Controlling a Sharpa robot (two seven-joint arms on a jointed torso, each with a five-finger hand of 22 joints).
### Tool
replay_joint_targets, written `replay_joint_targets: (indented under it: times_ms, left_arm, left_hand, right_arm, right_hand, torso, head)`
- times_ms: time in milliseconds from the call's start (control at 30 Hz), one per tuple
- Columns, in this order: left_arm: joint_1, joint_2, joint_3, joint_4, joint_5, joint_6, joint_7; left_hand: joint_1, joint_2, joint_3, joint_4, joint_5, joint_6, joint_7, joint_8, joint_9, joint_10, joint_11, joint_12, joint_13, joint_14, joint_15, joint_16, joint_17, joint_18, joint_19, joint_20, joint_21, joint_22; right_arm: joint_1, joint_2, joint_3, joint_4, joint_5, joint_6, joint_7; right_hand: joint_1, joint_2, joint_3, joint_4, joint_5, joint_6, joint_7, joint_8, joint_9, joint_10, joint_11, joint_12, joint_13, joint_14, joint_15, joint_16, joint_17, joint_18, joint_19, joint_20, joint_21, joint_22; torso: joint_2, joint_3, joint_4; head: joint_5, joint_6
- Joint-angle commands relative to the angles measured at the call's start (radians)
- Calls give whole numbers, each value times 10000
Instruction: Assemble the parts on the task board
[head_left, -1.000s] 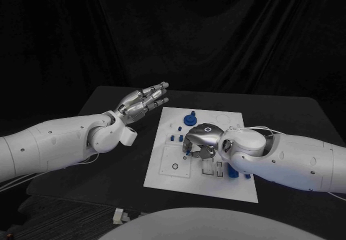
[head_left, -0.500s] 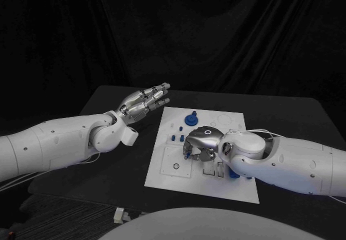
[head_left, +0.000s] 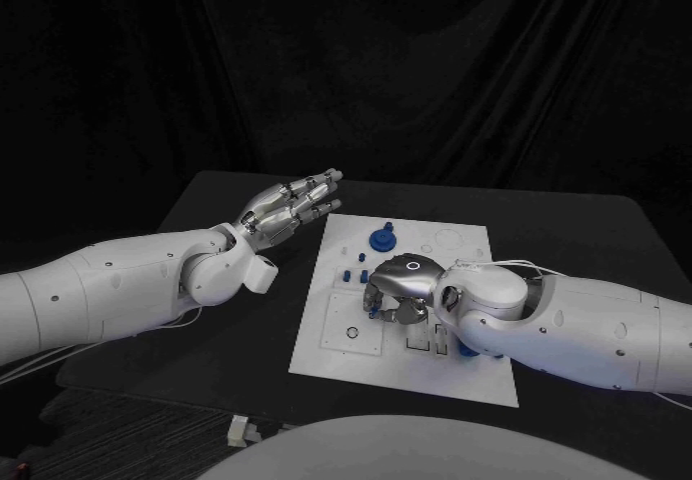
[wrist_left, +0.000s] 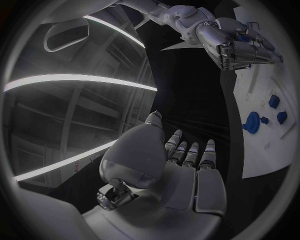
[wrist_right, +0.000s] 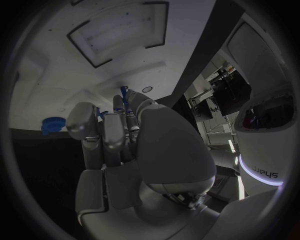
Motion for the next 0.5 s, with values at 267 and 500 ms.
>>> replay_joint_targets:
  times_ms: [267,500]
  left_arm:
    - [-36,58,10,-37,74,211,-12]
    - [-50,74,10,-59,74,241,-35]
  left_hand:
    - [12,108,72,-20,88,27,60,69,13,-12,88,-17,12,-3,84,-37,-10,95,23,69,22,-13]
    - [26,114,82,-37,109,58,75,81,17,-10,103,-16,12,-3,95,-37,-10,96,25,77,23,-13]
  right_arm:
    - [-81,69,-29,-43,-86,-43,-168]
    - [-82,92,-28,-46,-86,-115,-134]
  right_hand:
    - [-38,-45,-28,23,62,67,-9,-11,16,46,6,-65,3,37,-5,-58,-11,66,21,18,-58,1300]
    - [-22,-35,-17,8,37,86,-13,-12,17,69,0,-67,3,25,-9,-80,-36,70,12,15,-78,1295]
  torso:
    - [-5,-3,12]
    - [-5,-3,11]
  head:
    - [11,-2]
    - [53,-2]
